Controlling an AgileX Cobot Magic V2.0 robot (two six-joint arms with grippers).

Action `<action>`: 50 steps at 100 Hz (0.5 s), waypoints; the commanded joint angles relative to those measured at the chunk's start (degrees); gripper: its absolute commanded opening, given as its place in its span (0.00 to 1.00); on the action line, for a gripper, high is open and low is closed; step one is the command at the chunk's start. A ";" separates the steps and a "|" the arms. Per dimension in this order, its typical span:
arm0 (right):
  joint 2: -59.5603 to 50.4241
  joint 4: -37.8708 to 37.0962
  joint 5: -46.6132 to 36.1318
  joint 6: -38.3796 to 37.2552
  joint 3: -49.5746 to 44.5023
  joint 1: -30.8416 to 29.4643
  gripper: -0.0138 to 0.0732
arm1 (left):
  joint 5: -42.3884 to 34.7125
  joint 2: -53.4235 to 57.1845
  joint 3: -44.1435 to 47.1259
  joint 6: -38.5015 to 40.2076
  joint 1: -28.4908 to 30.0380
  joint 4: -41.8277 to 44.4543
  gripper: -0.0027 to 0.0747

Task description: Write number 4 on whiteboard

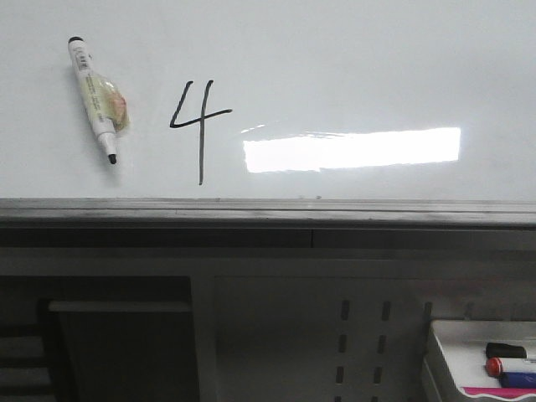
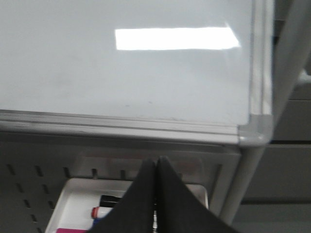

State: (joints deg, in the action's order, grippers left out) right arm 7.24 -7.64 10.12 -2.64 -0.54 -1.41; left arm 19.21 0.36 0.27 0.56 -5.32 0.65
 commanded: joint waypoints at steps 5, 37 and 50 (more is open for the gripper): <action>-3.52 0.80 -1.40 -0.40 -1.39 -3.32 0.08 | -3.36 1.39 1.96 0.03 0.27 -0.08 0.01; -8.70 0.79 8.07 -0.40 -1.49 -3.43 0.08 | -3.36 1.39 1.96 0.03 0.27 -0.65 0.01; -8.70 0.79 8.07 -0.40 -1.49 -3.43 0.08 | -3.36 1.39 1.96 0.03 0.27 -0.65 0.01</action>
State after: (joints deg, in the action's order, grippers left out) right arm -0.56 -6.73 19.09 -2.97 -0.90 -4.54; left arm 19.21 0.36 0.27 0.56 -5.32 0.52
